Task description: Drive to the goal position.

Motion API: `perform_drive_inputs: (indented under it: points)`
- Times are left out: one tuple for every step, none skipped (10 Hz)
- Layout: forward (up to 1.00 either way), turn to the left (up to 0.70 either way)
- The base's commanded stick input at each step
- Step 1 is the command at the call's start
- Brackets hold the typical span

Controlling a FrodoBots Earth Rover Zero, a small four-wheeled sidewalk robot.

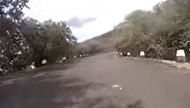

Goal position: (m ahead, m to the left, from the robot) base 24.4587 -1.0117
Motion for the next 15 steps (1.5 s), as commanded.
perform_drive_inputs:
  points:
    - [0.97, 0.0]
    - [0.98, 0.0]
    - [0.98, 0.0]
    - [0.98, 0.0]
    - [0.98, 0.0]
    - [0.98, 0.0]
    - [0.98, 0.0]
    - [0.98, -0.03]
    - [0.98, -0.09]
    - [0.98, -0.34]
    - [0.98, -0.2]
    - [0.98, -0.05]
    - [0.98, 0.0]
    - [0.98, 0.0]
    - [0.98, 0.0]
